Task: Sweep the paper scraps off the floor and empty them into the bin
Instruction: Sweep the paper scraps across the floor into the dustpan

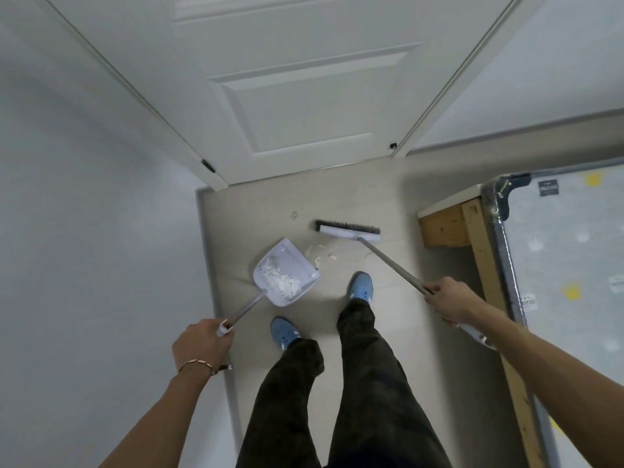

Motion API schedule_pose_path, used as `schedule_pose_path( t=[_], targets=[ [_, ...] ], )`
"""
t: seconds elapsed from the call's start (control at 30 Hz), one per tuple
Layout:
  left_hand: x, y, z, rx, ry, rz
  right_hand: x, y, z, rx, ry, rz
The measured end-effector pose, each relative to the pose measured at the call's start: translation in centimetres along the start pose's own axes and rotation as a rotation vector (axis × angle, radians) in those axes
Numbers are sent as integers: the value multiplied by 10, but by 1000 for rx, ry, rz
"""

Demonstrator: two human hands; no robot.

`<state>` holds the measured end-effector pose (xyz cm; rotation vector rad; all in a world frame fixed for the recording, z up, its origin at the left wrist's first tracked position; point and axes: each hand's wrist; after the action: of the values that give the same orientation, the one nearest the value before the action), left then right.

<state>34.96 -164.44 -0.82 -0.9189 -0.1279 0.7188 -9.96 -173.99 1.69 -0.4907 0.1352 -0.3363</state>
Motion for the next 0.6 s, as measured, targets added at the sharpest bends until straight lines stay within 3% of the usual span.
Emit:
schedule_pose_path(
  t=[0.17,0.3,0.4,0.6],
  targets=[
    [12,-5,-9,33,94,-107,12,33,-6,-25,127,-149],
    [20,0,-15,16,103,-180,45,60,-6,47,165,-140],
    [26,5,-18,19,115,-200,71,88,1,96,200,-291],
    [35,8,-24,32,94,-187,127,141,15,137,98,-413]
  ],
)
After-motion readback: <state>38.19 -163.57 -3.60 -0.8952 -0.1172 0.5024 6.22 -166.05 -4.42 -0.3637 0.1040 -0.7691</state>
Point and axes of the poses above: each hand's wrist, its own z-axis away from the middle knuckle, its own y-axis out of the palm, x = y × z, and after that the axes turned 15 degrees about z, right-handed
